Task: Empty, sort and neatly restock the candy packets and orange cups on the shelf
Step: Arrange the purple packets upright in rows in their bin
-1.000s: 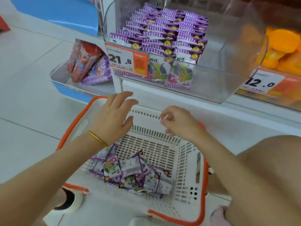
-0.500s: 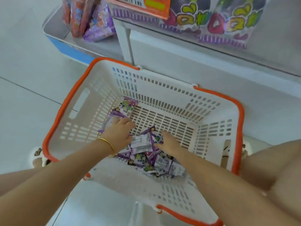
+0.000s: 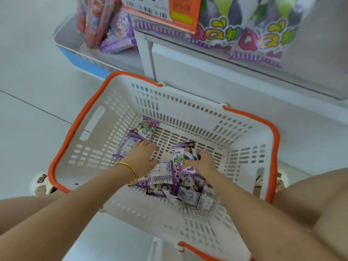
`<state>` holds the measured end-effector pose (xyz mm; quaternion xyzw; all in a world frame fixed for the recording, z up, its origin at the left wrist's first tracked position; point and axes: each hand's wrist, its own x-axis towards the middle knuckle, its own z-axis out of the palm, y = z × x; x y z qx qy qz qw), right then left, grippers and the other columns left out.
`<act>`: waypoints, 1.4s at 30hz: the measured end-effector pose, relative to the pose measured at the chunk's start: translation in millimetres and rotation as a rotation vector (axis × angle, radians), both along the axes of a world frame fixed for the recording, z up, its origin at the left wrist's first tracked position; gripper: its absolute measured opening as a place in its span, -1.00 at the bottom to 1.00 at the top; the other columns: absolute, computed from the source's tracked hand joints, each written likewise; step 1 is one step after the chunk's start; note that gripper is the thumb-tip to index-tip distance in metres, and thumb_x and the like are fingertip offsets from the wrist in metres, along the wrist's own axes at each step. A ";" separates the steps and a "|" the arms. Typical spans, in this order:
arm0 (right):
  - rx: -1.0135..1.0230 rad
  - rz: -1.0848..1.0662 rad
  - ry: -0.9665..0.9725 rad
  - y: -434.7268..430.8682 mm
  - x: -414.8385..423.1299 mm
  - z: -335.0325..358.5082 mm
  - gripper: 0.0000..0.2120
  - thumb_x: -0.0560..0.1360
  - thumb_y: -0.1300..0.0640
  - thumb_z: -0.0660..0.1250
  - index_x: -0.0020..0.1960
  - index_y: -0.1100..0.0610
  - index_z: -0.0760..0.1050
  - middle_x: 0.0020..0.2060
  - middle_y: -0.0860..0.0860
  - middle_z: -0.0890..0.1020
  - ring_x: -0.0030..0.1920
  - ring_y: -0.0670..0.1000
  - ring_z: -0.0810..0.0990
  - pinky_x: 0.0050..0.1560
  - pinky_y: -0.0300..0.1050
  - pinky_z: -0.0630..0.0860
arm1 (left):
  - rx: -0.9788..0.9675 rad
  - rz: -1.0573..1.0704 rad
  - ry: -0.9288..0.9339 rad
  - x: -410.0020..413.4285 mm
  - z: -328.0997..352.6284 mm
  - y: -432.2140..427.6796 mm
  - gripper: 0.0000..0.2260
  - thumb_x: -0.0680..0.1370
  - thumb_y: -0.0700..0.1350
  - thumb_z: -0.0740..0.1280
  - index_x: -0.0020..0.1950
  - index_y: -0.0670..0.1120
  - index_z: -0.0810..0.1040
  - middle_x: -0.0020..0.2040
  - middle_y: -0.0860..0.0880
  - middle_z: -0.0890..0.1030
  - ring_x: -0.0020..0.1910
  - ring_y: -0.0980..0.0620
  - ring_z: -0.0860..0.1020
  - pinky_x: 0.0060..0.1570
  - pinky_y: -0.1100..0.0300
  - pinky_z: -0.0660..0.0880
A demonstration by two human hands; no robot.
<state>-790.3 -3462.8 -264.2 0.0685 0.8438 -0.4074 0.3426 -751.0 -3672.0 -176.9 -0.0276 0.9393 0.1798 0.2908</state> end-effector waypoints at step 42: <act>-0.227 0.141 0.508 80.1 -95.4 386.8 -0.90 0.53 0.11 0.34 -0.02 -0.04 0.44 -0.08 -0.13 0.58 -0.06 -0.11 0.56 -0.07 -0.24 0.47 | -0.048 -0.294 0.533 -189.5 320.0 98.1 -0.85 0.49 -0.14 0.39 0.01 -0.16 0.66 -0.03 -0.05 0.66 0.02 -0.06 0.58 0.10 0.04 0.51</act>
